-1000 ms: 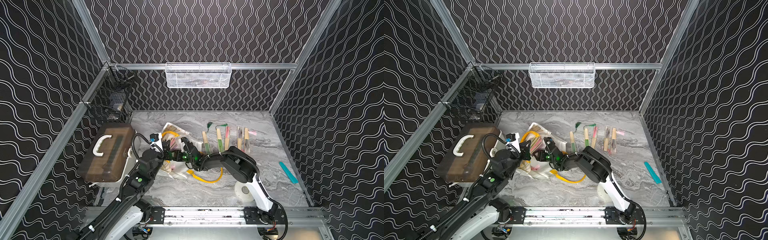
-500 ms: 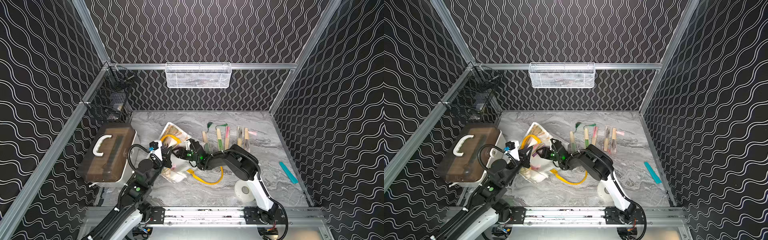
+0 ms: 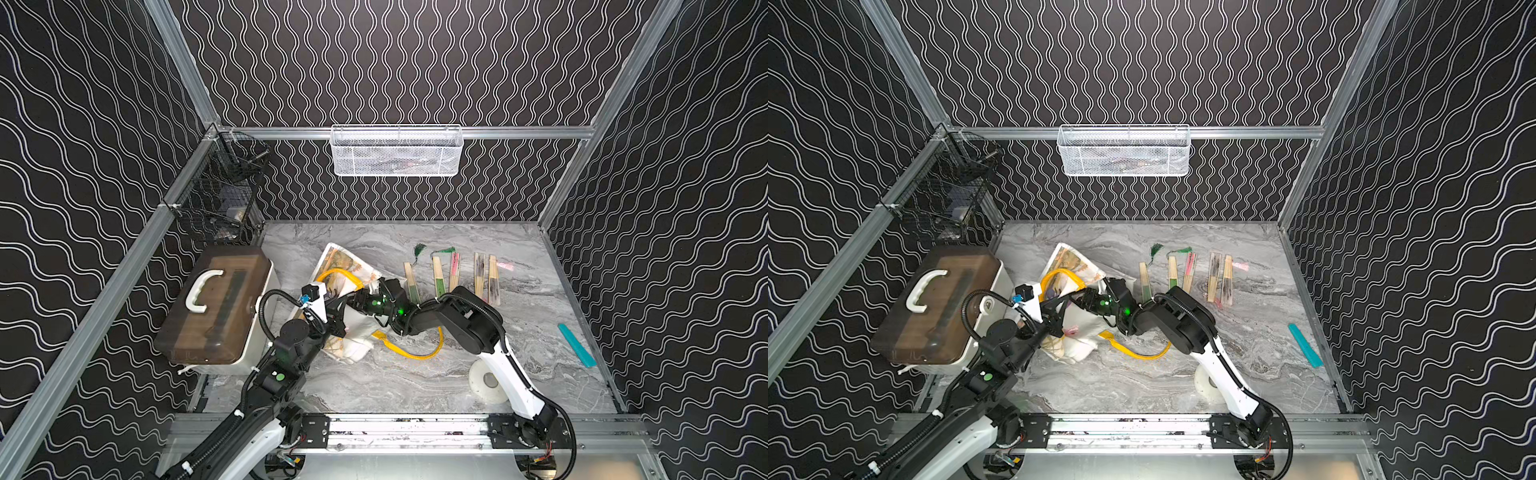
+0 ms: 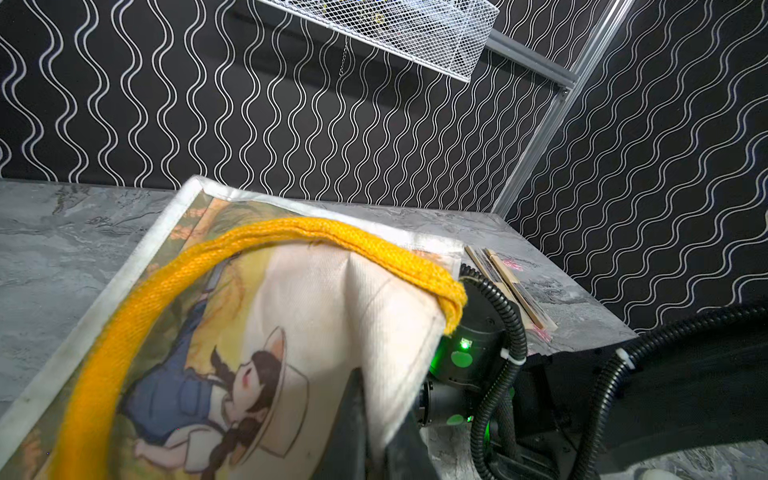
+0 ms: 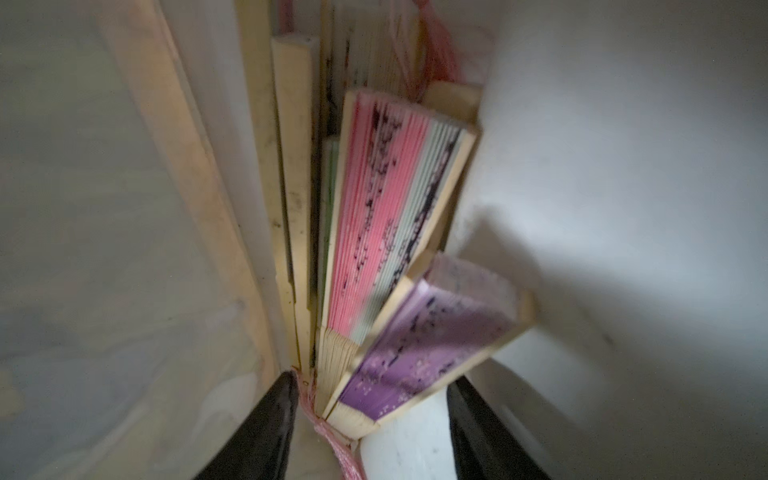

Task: Take out the folding fans from the tote bags
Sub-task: Pick up the folding fan from the canvas bag.

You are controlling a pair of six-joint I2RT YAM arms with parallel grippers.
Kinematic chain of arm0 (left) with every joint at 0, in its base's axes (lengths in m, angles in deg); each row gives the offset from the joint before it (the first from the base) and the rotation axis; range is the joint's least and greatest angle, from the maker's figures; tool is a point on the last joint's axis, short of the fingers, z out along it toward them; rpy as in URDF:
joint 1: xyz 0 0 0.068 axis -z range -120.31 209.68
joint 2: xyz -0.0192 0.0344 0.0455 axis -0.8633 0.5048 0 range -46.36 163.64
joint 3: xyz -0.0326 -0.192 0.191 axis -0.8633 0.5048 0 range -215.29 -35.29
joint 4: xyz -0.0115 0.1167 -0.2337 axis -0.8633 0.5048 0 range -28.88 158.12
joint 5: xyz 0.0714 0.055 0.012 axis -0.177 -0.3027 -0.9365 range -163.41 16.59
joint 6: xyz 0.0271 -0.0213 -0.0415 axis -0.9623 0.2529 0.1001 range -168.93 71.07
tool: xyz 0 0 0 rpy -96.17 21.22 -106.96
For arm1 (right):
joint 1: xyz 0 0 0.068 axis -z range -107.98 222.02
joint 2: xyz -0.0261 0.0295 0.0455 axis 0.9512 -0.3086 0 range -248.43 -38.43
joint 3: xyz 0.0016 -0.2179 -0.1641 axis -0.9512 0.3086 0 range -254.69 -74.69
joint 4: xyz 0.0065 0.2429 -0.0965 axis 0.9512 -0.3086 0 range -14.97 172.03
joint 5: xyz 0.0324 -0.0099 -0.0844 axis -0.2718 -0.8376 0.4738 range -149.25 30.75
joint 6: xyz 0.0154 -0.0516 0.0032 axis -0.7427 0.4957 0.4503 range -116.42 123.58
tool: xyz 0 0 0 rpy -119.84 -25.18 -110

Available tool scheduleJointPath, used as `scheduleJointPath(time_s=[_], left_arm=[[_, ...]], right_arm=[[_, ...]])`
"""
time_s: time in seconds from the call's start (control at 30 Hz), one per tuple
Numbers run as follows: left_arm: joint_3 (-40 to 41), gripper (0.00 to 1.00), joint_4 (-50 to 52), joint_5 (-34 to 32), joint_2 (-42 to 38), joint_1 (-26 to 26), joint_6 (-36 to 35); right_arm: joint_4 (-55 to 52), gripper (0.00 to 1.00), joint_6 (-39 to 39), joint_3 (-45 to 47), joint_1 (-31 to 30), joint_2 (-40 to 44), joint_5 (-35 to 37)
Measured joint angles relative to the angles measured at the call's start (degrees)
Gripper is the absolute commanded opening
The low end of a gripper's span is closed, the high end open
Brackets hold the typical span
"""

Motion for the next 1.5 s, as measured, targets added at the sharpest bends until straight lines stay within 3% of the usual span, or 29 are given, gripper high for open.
scheduleJointPath(time_s=[0.2,0.4,0.6,0.97,1.27,1.5], left_arm=[[0.00,0.00,-2.60,1.70,2.86,-0.02,0.70],[-4.79,0.00,-5.70,11.85,10.40,-0.04,1.16],[-7.50,0.00,-4.11,17.62,9.79,0.00,1.05],[-3.63,0.00,3.15,8.57,-1.07,0.11,0.07],[-3.76,0.00,3.89,2.86,-0.94,0.26,0.07],[-6.40,0.00,6.14,-4.07,0.20,0.26,0.42]], right_arm=[[5.18,0.59,-4.31,-1.14,0.20,-2.56,-2.05],[0.09,0.60,-4.17,-1.09,0.35,-0.90,-0.66],[-1.64,0.53,-2.01,-0.85,0.55,-0.39,-0.04],[-2.08,0.34,-0.46,0.74,0.44,0.52,-0.17],[-4.11,0.15,-0.24,5.88,0.59,5.81,0.83],[-5.42,0.06,3.82,9.77,0.52,11.74,3.13]])
